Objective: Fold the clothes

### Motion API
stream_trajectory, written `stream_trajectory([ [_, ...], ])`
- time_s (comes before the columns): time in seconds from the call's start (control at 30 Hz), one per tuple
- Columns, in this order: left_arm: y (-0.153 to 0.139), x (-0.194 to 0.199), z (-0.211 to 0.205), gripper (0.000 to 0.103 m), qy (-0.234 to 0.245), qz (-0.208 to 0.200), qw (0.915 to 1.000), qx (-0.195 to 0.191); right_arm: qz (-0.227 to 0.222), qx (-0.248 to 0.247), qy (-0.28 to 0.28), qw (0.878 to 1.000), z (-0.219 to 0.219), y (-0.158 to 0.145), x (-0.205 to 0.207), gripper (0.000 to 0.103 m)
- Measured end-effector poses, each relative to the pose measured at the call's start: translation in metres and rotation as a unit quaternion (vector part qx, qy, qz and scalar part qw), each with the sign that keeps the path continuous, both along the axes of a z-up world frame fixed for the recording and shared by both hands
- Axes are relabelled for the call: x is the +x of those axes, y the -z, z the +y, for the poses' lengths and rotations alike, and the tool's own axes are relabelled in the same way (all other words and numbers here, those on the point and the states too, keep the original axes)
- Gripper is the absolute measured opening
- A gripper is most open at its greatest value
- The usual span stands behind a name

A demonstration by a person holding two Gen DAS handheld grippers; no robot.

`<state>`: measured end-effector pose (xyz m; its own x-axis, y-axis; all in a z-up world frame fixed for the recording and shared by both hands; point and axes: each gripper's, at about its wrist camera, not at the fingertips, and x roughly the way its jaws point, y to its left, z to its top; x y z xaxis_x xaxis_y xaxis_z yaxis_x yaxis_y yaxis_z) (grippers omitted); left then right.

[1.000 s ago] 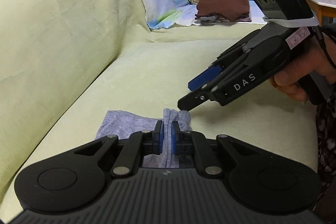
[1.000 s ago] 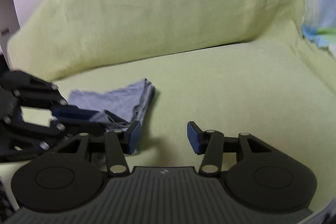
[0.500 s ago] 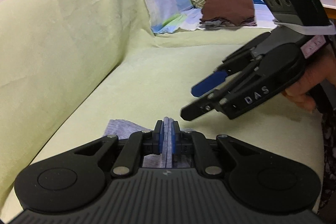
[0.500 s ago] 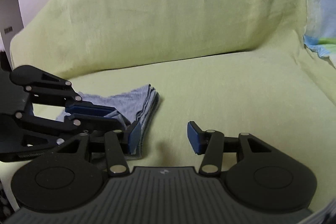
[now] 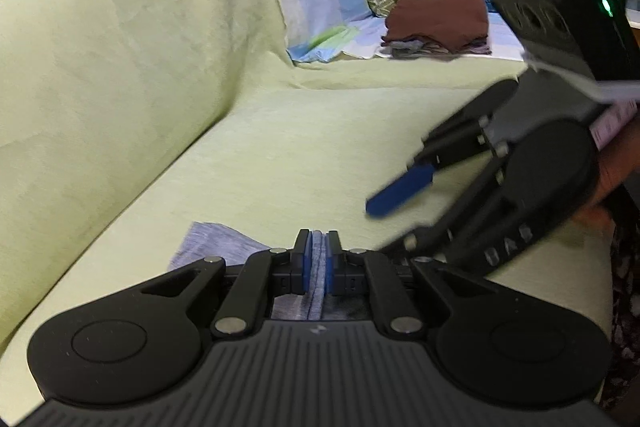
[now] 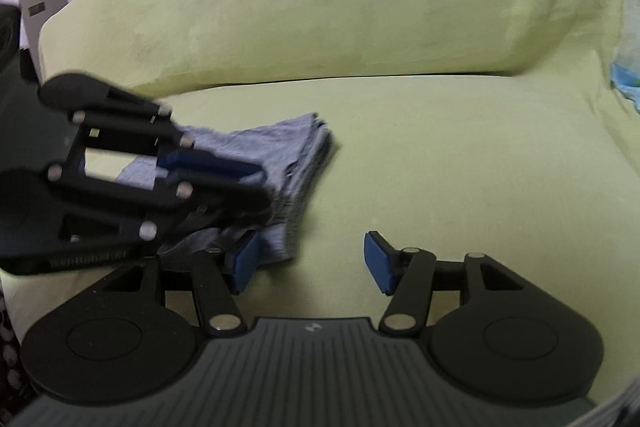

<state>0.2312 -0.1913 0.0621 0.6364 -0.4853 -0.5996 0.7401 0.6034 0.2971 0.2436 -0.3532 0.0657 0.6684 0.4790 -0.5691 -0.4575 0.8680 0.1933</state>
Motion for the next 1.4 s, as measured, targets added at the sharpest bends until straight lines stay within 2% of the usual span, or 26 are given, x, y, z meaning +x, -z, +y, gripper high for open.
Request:
stream_trajectory([
  [0.3,0.021,-0.009,-0.011,0.004,0.015,-0.002,0.9995,0.028,-0.006,-0.010,0.078,0.997,-0.020,-0.005,0.003,0.054],
  [0.33,0.021,-0.011,-0.013,0.009,0.018,-0.005,0.9993,0.032,-0.009,-0.007,0.085,0.996,-0.022,-0.006,0.003,0.054],
  [0.4,0.020,-0.016,-0.016,0.027,0.024,-0.010,0.9990,0.038,-0.013,0.001,0.095,0.995,-0.024,-0.008,0.005,0.055],
  [0.43,0.018,-0.020,-0.015,0.047,0.028,-0.014,0.9989,0.035,-0.015,0.007,0.101,0.995,-0.027,-0.011,0.003,0.056],
  [0.47,0.015,-0.026,-0.011,0.055,0.025,-0.018,0.9991,0.030,-0.016,0.012,0.104,0.994,-0.029,-0.014,0.001,0.057],
  [0.6,0.000,-0.049,0.011,0.055,0.000,-0.035,0.9993,0.015,-0.024,0.021,0.100,0.994,-0.031,-0.018,-0.003,0.058],
  [0.67,-0.007,-0.059,0.027,0.056,-0.021,-0.043,0.9988,0.010,-0.031,0.024,0.080,0.996,-0.027,-0.020,-0.006,0.058],
  [0.73,-0.011,-0.069,0.058,0.056,-0.076,-0.048,0.9958,0.014,-0.040,0.021,0.048,0.998,-0.018,-0.021,-0.010,0.058],
  [0.77,-0.011,-0.069,0.063,0.056,-0.085,-0.048,0.9951,0.014,-0.044,0.019,0.032,0.998,-0.014,-0.022,-0.011,0.058],
  [0.83,-0.010,-0.073,0.091,0.056,-0.144,-0.038,0.9887,0.011,-0.057,0.003,-0.012,0.998,0.002,-0.022,-0.016,0.058],
  [0.87,-0.009,-0.073,0.097,0.056,-0.158,-0.036,0.9867,0.010,-0.066,-0.010,-0.033,0.997,0.012,-0.022,-0.018,0.058],
  [1.0,-0.005,-0.075,0.124,0.056,-0.227,-0.032,0.9732,-0.013,-0.082,-0.025,-0.057,0.995,0.032,-0.022,-0.016,0.058],
  [1.1,0.007,-0.071,0.128,0.056,-0.232,-0.014,0.9726,-0.006,-0.075,-0.037,-0.061,0.995,0.043,-0.019,-0.009,0.059],
  [1.2,0.024,-0.071,0.125,0.056,-0.220,-0.014,0.9750,0.032,-0.057,-0.074,-0.070,0.993,0.052,-0.009,-0.004,0.059],
  [1.27,0.027,-0.077,0.127,0.056,-0.214,-0.024,0.9759,0.034,-0.044,-0.096,-0.070,0.992,0.051,-0.002,-0.002,0.059],
  [1.33,0.027,-0.076,0.132,0.056,-0.220,-0.014,0.9751,0.021,-0.035,-0.101,-0.060,0.992,0.046,0.002,0.000,0.061],
  [1.4,0.027,-0.076,0.134,0.056,-0.224,-0.009,0.9745,0.014,-0.028,-0.097,-0.041,0.994,0.041,0.002,0.002,0.067],
])
